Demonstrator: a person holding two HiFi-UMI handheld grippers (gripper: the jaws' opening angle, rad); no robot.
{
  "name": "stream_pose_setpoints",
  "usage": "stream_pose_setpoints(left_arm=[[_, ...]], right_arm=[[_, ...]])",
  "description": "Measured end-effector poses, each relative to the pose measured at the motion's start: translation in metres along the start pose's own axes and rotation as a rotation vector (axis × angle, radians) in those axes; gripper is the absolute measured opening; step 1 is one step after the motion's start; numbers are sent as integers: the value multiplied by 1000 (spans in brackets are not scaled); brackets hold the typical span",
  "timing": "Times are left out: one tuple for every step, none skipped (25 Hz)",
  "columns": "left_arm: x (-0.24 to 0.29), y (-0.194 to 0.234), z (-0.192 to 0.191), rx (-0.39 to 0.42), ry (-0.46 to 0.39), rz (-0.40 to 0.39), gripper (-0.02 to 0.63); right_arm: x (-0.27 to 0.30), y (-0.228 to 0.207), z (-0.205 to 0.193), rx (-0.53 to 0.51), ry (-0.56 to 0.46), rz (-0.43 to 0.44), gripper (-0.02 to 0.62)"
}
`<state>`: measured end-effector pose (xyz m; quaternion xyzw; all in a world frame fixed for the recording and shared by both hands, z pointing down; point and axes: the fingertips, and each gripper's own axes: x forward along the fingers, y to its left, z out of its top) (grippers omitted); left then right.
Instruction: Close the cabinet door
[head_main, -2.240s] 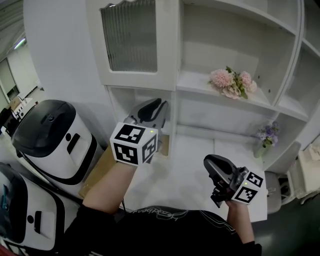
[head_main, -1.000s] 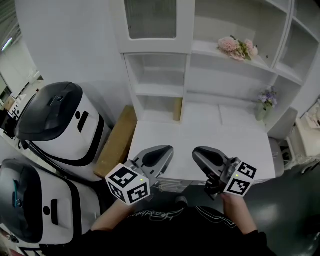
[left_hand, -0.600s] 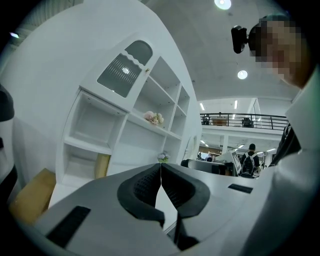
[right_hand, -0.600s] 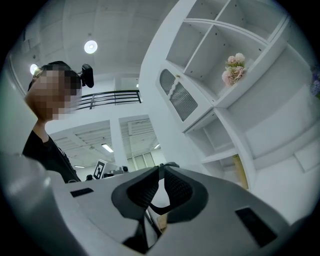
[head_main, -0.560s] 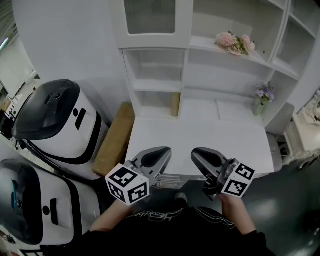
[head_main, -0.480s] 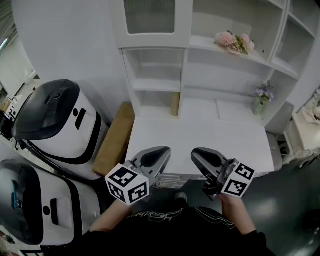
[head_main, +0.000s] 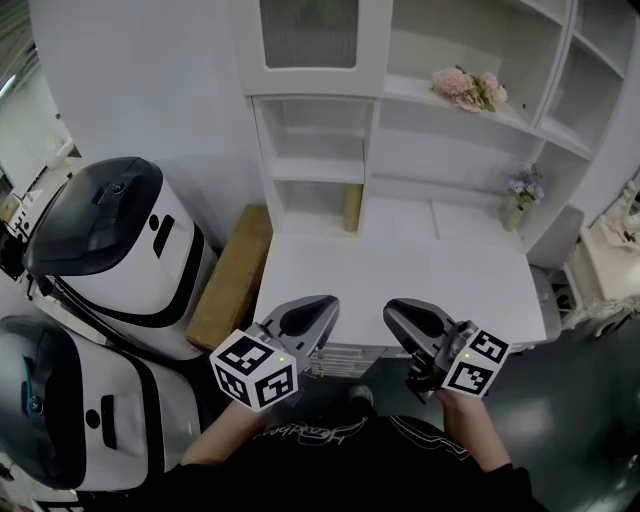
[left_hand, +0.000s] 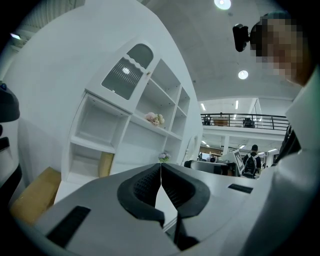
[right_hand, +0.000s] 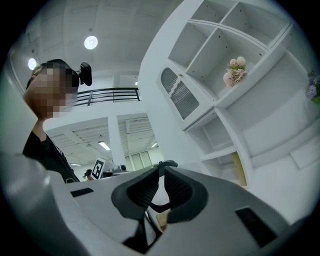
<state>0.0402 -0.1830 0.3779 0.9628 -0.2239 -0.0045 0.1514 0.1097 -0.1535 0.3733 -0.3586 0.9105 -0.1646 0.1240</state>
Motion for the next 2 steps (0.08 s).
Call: stream_pose_setpoints(left_arm=[[-3,0,0,0,-2,1,23],[-5,0,0,-1,-3,2,23]], right_arm=[[0,2,-1,1,1,-1,61],[1,4,-3,2,1,-1,61]])
